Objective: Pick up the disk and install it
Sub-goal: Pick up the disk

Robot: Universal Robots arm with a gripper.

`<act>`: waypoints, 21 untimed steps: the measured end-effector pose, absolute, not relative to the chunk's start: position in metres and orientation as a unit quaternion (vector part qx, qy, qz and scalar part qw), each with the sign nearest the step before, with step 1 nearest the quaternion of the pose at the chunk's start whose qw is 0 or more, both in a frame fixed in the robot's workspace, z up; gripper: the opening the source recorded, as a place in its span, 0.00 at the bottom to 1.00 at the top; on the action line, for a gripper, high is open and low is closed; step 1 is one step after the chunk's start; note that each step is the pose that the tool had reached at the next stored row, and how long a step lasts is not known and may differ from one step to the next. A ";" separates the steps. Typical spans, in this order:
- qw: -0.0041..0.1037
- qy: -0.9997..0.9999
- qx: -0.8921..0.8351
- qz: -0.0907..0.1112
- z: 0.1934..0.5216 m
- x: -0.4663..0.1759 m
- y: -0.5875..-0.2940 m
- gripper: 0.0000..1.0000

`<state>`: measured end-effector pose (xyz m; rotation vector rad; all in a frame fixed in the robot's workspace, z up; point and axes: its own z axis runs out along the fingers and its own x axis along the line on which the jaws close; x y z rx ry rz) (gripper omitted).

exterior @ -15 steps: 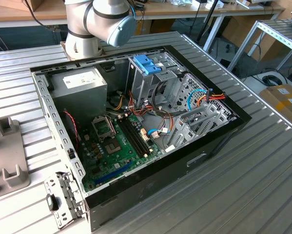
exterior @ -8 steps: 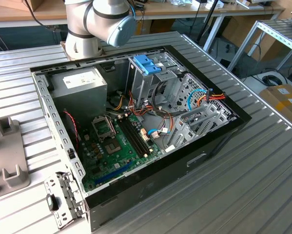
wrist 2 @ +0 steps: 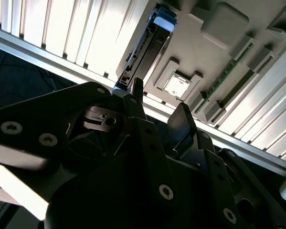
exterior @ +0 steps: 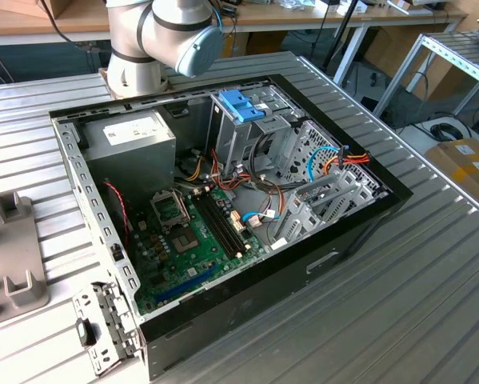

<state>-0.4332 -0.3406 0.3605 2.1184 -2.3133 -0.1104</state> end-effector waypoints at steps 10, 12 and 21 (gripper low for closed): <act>0.002 -0.737 0.675 -0.035 0.359 -0.433 -0.340 0.48; 0.002 -0.737 0.675 -0.035 0.358 -0.433 -0.340 0.48; 0.002 -0.737 0.675 -0.035 0.357 -0.433 -0.340 0.48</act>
